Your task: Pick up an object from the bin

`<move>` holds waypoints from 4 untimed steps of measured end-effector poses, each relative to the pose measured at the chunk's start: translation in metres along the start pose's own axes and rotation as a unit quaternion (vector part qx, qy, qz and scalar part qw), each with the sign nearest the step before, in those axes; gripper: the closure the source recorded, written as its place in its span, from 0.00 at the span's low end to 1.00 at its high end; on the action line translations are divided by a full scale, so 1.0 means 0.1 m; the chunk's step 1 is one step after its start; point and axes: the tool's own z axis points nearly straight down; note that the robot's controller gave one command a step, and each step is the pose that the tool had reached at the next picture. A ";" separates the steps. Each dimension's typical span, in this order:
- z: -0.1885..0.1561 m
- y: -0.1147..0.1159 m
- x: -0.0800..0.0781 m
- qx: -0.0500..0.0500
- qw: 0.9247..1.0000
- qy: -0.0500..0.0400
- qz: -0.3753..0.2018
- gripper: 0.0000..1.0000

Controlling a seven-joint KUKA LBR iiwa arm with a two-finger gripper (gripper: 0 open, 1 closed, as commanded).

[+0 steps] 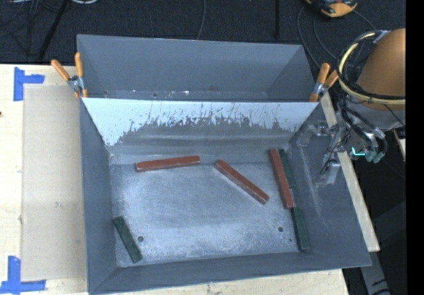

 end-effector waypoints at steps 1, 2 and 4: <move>-0.04 0.00 -0.02 0.001 1.000 -0.003 -0.001 0.00; 0.51 0.13 0.15 0.001 1.000 -0.006 -0.025 0.00; 0.96 0.93 -0.18 0.001 0.999 -0.005 0.038 0.00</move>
Offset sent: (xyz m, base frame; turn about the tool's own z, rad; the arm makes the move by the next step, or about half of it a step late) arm -0.0370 0.0307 -0.1167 -0.1092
